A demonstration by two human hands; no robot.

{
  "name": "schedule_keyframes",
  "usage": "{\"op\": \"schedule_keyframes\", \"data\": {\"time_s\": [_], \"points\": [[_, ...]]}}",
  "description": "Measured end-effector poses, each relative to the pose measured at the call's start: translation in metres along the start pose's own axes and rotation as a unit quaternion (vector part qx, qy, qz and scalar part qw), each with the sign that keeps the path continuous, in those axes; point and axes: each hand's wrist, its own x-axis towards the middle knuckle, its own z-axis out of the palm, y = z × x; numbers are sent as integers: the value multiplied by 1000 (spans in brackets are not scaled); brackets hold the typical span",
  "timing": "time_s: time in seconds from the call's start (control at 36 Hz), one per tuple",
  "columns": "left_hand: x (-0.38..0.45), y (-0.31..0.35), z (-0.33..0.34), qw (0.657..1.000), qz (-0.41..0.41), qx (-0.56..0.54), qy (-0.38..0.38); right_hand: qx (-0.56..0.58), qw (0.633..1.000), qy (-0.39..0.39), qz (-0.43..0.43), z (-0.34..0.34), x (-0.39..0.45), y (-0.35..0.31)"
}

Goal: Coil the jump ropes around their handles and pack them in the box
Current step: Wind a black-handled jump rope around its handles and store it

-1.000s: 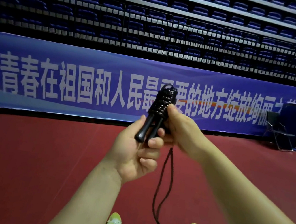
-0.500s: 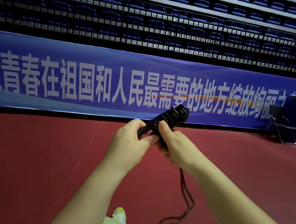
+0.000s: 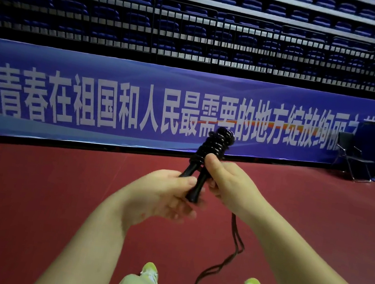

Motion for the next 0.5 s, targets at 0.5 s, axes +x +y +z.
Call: {"op": "schedule_keyframes", "data": {"time_s": [0.5], "points": [[1,-8,20,977,-59,-192,-64,119,976,-181,20,-34,-16,10]]}}
